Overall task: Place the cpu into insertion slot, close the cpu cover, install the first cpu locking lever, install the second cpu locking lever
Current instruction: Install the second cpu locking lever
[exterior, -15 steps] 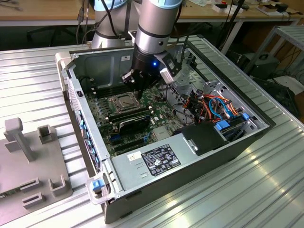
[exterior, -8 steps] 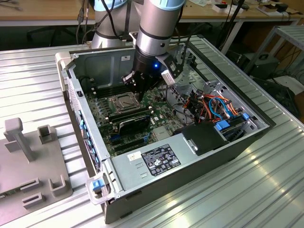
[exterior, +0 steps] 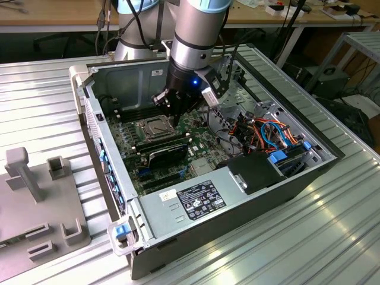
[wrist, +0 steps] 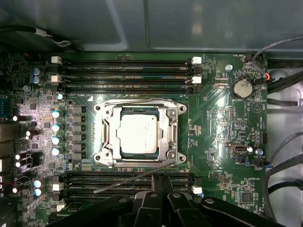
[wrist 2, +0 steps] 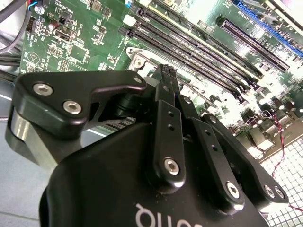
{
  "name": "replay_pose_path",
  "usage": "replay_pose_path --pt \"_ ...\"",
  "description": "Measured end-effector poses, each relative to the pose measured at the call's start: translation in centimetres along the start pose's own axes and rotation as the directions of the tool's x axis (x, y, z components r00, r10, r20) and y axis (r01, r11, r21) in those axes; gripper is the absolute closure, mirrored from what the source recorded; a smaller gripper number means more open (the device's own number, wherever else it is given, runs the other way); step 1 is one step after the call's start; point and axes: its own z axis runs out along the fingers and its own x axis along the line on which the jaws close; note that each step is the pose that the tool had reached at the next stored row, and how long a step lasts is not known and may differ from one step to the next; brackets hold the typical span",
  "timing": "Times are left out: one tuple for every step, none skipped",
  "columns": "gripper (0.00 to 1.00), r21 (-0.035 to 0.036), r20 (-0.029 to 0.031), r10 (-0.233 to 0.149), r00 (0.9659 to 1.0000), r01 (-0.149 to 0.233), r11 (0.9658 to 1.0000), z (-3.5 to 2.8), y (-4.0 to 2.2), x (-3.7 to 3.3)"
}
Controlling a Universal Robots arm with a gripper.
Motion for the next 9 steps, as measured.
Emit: replay_pose_path --pt "0.89 0.0 0.0 0.0 1.0 0.0 1.0 0.0 0.0 0.0" --pt "0.89 0.0 0.0 0.0 1.0 0.0 1.0 0.0 0.0 0.0" --pt "0.89 0.0 0.0 0.0 1.0 0.0 1.0 0.0 0.0 0.0" --pt "0.89 0.0 0.0 0.0 1.0 0.0 1.0 0.0 0.0 0.0" --pt "0.89 0.0 0.0 0.0 1.0 0.0 1.0 0.0 0.0 0.0" --pt "0.89 0.0 0.0 0.0 1.0 0.0 1.0 0.0 0.0 0.0" --pt "0.89 0.0 0.0 0.0 1.0 0.0 1.0 0.0 -0.01 0.0" --pt "0.89 0.0 0.0 0.0 1.0 0.0 1.0 0.0 -0.01 0.0" --pt "0.89 0.0 0.0 0.0 1.0 0.0 1.0 -0.01 -0.13 -0.01"
